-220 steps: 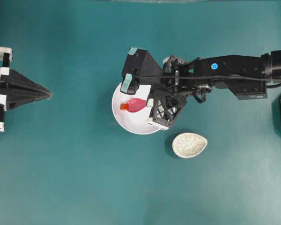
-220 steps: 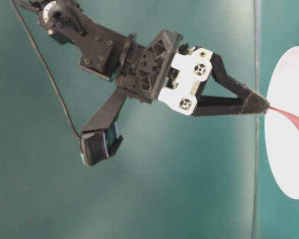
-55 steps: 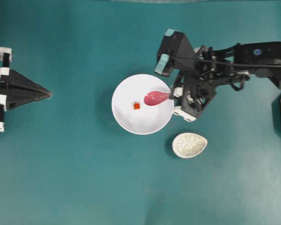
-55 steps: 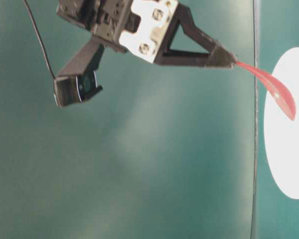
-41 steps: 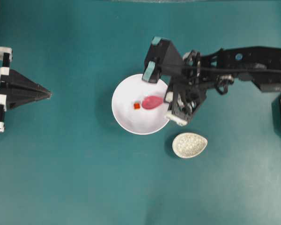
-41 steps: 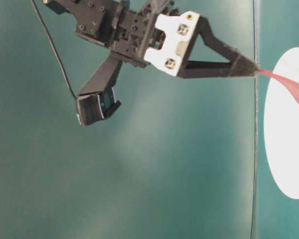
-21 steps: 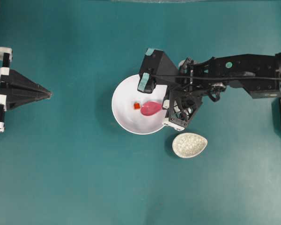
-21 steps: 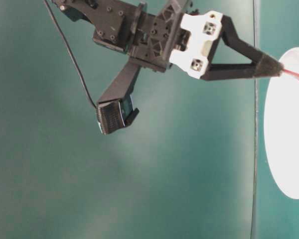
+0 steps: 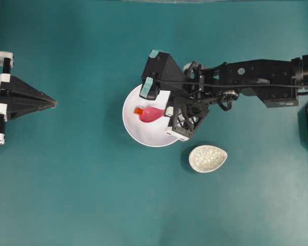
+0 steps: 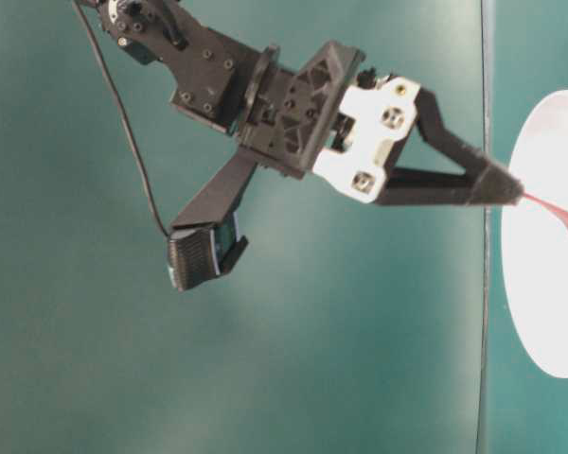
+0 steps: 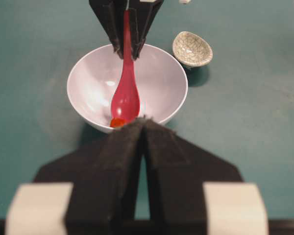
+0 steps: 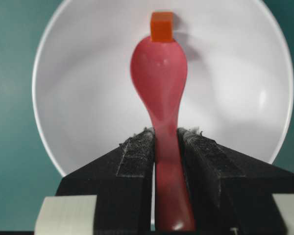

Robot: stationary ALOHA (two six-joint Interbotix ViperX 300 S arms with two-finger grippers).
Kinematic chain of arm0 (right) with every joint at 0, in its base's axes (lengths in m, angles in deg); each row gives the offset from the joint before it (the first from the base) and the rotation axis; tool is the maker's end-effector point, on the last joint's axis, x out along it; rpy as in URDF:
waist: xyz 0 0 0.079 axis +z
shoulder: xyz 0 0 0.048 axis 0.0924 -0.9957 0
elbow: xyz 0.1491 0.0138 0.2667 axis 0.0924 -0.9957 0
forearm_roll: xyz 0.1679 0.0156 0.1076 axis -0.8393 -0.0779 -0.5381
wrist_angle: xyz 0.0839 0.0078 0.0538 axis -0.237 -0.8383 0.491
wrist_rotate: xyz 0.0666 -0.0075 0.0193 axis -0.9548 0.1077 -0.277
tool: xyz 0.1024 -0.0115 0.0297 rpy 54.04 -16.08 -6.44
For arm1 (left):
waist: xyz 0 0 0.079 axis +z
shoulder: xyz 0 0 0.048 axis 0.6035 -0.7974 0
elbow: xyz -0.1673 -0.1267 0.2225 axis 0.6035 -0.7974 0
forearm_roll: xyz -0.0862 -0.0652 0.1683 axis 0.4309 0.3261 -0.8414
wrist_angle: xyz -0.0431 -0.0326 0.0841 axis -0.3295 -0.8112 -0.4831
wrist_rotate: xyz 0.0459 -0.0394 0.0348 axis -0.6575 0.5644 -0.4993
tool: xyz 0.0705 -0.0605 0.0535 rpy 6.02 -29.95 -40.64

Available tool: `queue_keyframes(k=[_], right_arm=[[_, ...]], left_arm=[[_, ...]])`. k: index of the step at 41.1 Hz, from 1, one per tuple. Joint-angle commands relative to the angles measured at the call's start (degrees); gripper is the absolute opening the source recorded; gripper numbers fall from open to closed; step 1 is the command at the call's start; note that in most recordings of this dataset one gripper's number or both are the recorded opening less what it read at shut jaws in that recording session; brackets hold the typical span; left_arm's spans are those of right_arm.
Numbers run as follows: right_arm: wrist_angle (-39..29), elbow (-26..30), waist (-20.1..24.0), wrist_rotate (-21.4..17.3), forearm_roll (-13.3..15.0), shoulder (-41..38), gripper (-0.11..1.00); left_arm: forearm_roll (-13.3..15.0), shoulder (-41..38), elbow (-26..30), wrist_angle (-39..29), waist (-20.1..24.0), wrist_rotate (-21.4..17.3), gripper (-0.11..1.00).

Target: Grip the spoon and scoop the red block from the bowl with right arm.

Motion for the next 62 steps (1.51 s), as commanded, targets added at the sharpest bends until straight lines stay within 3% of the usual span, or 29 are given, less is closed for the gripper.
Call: queue_keyframes(k=[1, 19, 48, 54, 62], right_arm=[[1.8, 1.4, -0.8, -0.4, 0.1, 0.8, 0.24], [6.0, 1.1, -0.9, -0.7, -0.1, 2.5, 0.24], [15.6, -7.0, -0.2, -1.6, -0.3, 8.0, 0.24], [19.1, -8.7, -0.2, -1.5, -0.3, 8.6, 0.24], [28.7, -13.3, 0.2, -1.1, 0.1, 10.3, 0.24]], left_arm=[[-0.1, -0.4, 1.4, 0.6, -0.2, 0.0, 0.0], [-0.1, -0.4, 1.5, 0.6, -0.2, 0.0, 0.0], [-0.1, -0.4, 1.5, 0.6, -0.2, 0.1, 0.0], [-0.1, -0.4, 1.5, 0.6, -0.1, 0.1, 0.0], [-0.2, -0.4, 1.5, 0.6, -0.2, 0.1, 0.0]])
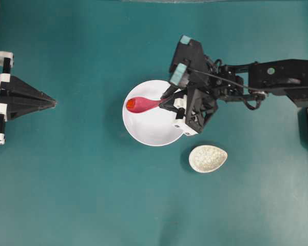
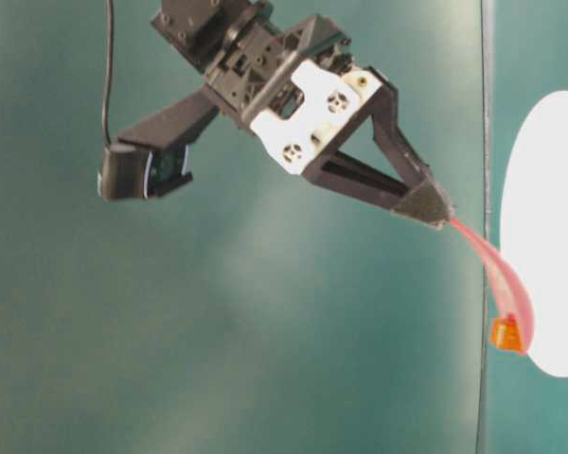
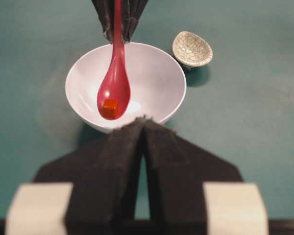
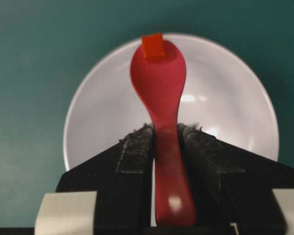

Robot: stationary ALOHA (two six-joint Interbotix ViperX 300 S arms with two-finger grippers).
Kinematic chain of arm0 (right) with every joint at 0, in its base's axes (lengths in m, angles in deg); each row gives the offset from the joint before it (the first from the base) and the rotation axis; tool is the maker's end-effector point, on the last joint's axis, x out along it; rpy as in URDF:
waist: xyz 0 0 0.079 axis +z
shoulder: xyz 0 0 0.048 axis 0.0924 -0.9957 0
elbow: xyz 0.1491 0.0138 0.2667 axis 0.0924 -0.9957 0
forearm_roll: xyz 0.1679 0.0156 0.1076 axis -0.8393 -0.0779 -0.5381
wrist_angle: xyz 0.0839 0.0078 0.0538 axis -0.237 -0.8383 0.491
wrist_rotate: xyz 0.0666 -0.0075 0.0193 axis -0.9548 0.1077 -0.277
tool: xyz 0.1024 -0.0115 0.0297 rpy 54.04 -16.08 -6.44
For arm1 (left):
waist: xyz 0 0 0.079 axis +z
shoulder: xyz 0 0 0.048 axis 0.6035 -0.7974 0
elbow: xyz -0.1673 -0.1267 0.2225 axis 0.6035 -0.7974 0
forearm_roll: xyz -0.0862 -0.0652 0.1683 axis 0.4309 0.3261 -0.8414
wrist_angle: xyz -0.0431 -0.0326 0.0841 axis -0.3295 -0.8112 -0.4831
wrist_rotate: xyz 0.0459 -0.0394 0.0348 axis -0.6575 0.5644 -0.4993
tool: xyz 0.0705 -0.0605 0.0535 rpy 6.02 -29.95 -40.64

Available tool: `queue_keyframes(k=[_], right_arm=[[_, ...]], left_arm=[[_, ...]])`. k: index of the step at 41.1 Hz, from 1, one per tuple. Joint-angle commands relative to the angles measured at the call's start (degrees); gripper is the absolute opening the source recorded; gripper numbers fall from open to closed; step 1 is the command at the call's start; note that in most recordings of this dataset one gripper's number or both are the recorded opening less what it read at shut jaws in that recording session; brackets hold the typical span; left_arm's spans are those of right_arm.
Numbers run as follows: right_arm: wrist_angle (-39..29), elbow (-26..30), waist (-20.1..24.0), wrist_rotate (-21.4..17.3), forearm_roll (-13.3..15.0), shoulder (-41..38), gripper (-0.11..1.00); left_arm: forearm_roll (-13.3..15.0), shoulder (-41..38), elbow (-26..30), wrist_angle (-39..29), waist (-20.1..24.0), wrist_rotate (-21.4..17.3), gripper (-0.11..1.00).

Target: Grip the spoon and scoop the red block from the bowl with right arm.

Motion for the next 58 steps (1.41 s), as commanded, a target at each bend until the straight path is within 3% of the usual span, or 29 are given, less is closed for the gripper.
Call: queue_keyframes(k=[1, 12, 26, 32, 39, 52, 58], right_arm=[[6.2, -1.9, 0.4, 0.1, 0.2, 2.5, 0.24], [20.0, -9.9, 0.6, 0.2, 0.2, 5.9, 0.24], [25.7, -19.0, 1.4, 0.4, 1.2, 8.1, 0.24], [31.4, -22.2, 1.5, 0.7, 3.6, 8.0, 0.24], [38.4, -24.2, 1.4, 0.9, 3.8, 7.0, 0.24], [38.0, -23.1, 1.5, 0.9, 3.8, 7.5, 0.24], [32.4, -20.4, 1.1, 0.9, 3.8, 10.5, 0.24]], left_arm=[[-0.1, -0.4, 1.5, 0.6, -0.1, 0.2, 0.0], [-0.1, 0.1, 1.8, 0.6, -0.1, 0.2, 0.0], [-0.1, 0.5, 2.3, 0.6, -0.1, 1.3, 0.0], [-0.1, 0.5, 2.3, 0.3, -0.1, 2.9, 0.0], [-0.1, 0.5, 2.3, 0.2, -0.2, 4.0, 0.0], [-0.1, 0.2, 2.3, 0.4, -0.2, 4.0, 0.0], [-0.1, 0.0, 2.2, 0.3, -0.1, 4.0, 0.0]])
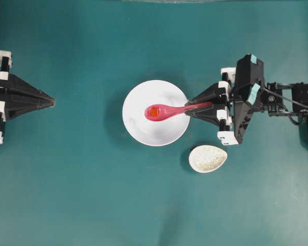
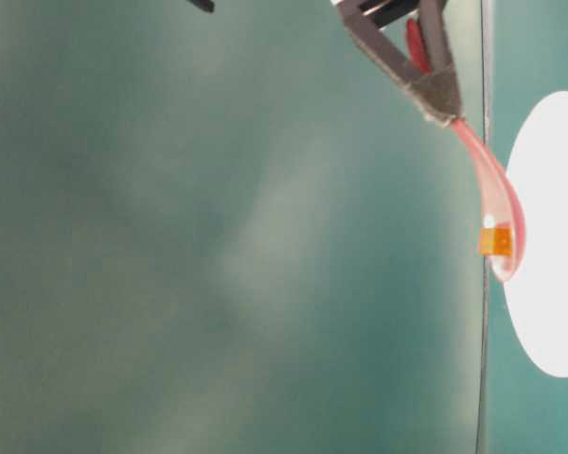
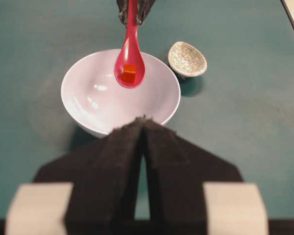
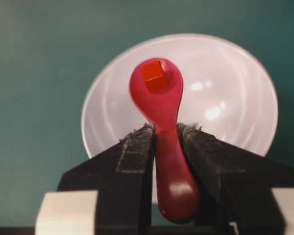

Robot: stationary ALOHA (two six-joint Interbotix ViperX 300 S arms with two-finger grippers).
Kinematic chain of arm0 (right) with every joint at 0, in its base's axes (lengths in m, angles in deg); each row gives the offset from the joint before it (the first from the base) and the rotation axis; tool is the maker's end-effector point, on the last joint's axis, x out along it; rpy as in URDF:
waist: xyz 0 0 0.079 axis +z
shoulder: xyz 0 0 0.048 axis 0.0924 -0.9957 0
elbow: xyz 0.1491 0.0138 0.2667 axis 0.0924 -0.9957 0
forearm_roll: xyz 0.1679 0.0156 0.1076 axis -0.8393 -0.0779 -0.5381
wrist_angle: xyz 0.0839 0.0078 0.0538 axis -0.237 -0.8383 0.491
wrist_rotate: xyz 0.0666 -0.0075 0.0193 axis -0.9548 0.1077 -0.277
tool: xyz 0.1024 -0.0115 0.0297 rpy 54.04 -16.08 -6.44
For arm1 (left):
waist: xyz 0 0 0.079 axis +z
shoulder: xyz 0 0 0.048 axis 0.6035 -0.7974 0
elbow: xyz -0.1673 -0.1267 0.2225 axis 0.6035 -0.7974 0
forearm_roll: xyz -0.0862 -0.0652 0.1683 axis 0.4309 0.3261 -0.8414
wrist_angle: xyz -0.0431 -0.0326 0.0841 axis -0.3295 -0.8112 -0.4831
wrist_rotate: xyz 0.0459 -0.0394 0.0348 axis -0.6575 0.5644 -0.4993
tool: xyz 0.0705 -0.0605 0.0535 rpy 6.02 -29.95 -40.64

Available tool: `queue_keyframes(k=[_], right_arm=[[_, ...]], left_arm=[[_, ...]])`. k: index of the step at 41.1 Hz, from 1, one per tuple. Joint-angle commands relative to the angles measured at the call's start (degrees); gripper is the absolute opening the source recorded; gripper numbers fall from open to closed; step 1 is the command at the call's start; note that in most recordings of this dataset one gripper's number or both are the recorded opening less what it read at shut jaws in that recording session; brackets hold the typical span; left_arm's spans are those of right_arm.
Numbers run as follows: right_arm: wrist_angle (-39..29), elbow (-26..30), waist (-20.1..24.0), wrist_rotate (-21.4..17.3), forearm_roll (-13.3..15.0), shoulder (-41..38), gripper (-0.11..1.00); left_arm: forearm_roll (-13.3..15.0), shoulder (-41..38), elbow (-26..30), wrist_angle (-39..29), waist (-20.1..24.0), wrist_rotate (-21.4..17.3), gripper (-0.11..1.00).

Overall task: Grip the spoon and scoop the red block from the bowl with right arm.
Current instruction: 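Hold the spoon with the cube raised above the white bowl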

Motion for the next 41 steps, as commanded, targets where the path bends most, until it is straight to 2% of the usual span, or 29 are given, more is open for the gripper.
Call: queue_keyframes(k=[1, 9, 15, 33, 41], right_arm=[[-3.6, 3.0, -0.3, 0.1, 0.1, 3.2, 0.24], [-15.6, 8.3, -0.8, 0.1, 0.2, 7.4, 0.24], [-21.2, 10.7, -0.8, 0.1, 0.2, 9.0, 0.24], [-22.8, 12.4, -0.8, -0.8, 0.0, 10.5, 0.23], [-21.3, 12.0, -0.8, -0.9, -1.2, 11.3, 0.23]], left_arm=[[-0.1, -0.5, 1.8, 0.3, 0.0, 0.0, 0.0], [0.0, -0.5, 1.7, 0.3, -0.1, -0.4, 0.0], [0.0, -0.5, 1.7, 0.3, -0.1, -0.4, 0.0], [0.0, -0.6, 1.7, 0.3, -0.1, -0.5, 0.0], [0.0, -0.6, 1.8, 0.4, 0.0, -0.3, 0.0]])
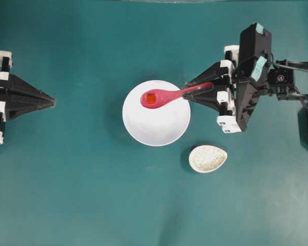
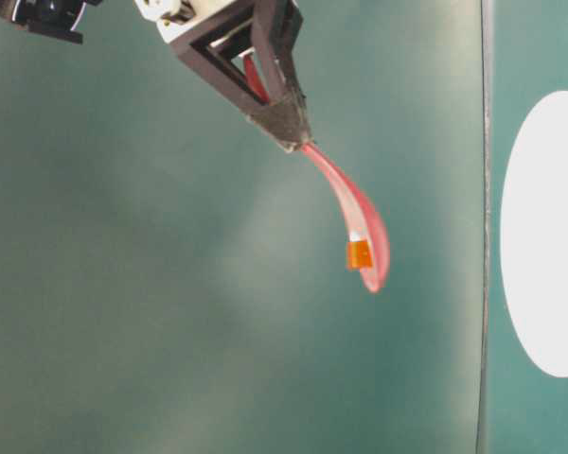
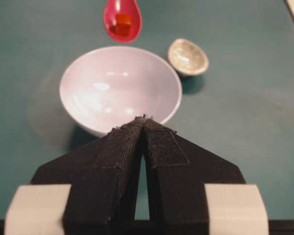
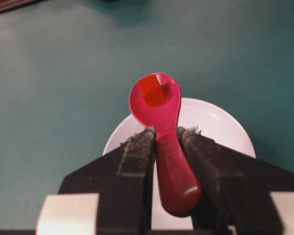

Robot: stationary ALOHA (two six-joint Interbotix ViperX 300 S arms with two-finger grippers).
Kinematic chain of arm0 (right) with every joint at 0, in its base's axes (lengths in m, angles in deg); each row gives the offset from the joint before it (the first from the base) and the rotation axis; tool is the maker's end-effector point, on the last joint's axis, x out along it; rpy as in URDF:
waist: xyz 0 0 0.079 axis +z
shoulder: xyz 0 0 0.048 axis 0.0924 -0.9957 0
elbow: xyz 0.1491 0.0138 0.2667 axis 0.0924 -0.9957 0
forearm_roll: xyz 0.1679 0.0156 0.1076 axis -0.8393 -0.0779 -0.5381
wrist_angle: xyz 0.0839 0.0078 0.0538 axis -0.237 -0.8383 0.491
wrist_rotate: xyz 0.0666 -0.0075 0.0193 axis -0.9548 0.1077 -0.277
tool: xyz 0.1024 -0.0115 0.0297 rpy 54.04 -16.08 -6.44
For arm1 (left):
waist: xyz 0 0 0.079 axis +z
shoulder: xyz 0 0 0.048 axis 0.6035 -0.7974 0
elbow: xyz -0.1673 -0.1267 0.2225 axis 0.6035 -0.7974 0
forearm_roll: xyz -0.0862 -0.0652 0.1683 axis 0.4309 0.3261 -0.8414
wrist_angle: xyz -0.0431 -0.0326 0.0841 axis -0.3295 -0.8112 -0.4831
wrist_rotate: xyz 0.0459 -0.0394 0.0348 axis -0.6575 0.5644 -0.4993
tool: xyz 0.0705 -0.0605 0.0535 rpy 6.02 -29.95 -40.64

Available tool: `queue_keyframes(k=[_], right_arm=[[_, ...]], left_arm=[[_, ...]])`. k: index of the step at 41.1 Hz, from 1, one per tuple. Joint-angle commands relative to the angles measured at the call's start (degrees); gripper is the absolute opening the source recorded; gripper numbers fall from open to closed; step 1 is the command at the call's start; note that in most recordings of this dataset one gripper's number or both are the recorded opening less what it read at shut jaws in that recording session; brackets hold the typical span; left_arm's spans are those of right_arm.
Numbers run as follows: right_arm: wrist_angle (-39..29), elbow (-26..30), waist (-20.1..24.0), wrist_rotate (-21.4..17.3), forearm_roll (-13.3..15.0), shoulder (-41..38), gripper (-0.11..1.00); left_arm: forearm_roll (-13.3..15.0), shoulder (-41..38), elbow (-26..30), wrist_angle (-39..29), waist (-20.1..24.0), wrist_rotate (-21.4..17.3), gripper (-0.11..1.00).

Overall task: Grip the spoon and scoop the red block from the bowl with right arm.
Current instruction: 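Hold the spoon with the cube raised above the white bowl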

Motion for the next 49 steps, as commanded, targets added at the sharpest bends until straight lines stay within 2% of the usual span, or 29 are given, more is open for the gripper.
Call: queue_keyframes(k=[1, 26, 49], right_arm=[[1.4, 1.1, 0.1, -0.1, -0.5, 1.4, 0.23], [2.2, 0.9, 0.0, -0.2, -2.4, 1.8, 0.23], [2.0, 0.9, 0.0, -2.3, -3.3, 1.9, 0.23]], left_arm=[[-0.1, -0.4, 1.7, 0.4, -0.2, 0.1, 0.0], [-0.1, -0.1, 1.7, 0.2, -0.1, 0.4, 0.0], [-0.1, 0.2, 1.7, 0.2, -0.1, 0.4, 0.0]])
